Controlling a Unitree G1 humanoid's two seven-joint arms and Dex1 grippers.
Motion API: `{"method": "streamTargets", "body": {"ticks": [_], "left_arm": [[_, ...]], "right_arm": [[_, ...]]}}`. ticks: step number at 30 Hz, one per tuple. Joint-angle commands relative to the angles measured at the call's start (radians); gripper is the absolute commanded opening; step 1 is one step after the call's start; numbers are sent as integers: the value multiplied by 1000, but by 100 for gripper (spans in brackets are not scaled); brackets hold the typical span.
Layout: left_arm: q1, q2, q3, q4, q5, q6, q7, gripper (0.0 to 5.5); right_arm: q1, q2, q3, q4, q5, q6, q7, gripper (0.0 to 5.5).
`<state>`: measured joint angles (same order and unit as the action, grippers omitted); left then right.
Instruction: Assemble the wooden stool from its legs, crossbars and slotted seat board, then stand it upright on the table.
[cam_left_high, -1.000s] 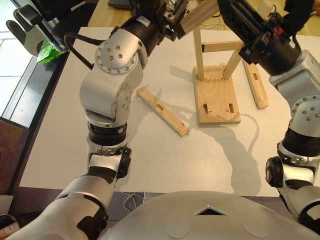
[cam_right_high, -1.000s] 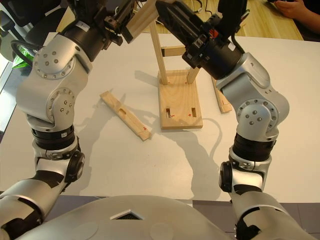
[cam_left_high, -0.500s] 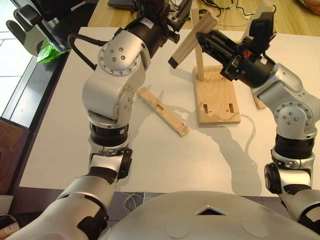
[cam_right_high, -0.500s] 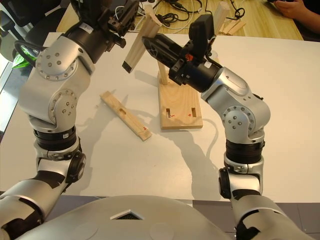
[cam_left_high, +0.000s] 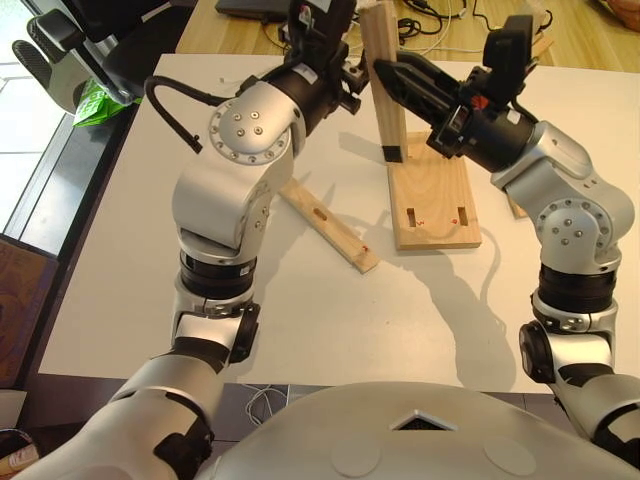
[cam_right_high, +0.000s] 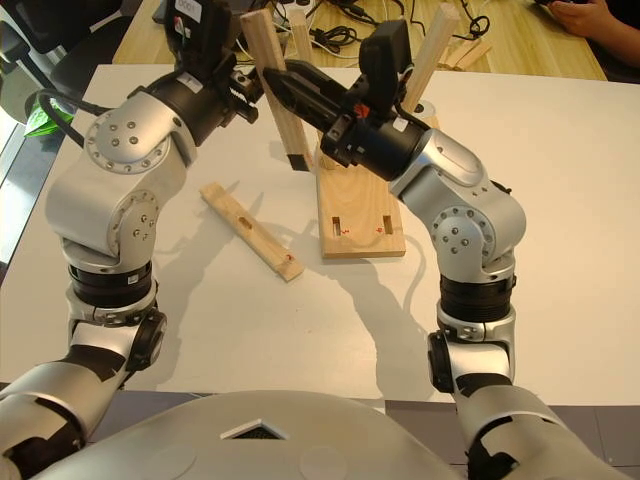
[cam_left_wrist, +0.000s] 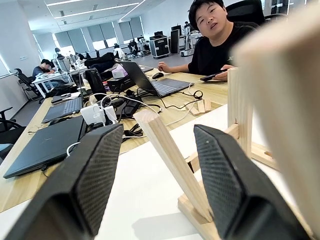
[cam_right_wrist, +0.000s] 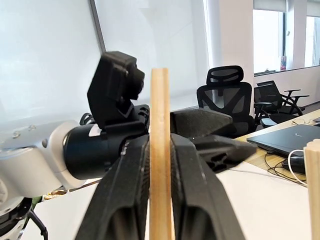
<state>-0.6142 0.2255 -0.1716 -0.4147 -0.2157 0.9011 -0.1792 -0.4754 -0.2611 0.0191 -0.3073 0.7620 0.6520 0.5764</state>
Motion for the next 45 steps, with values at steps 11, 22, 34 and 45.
{"method": "streamTargets", "body": {"ticks": [11, 22, 34, 45], "left_arm": [[4, -7, 5, -21, 19, 8, -15, 259], [11, -24, 2, -23, 29, 19, -22, 259], [28, 12, 54, -8, 41, 18, -18, 259], [-5, -68, -23, -9, 46, 24, -16, 259]], "right_arm": [[64, -158, 76, -7, -135, -10, 95, 40], [48, -104, 77, 7, -163, -38, 80, 40], [51, -116, 8, -46, -124, -16, 78, 40], [2, -40, 71, 3, -154, -38, 59, 40]]}}
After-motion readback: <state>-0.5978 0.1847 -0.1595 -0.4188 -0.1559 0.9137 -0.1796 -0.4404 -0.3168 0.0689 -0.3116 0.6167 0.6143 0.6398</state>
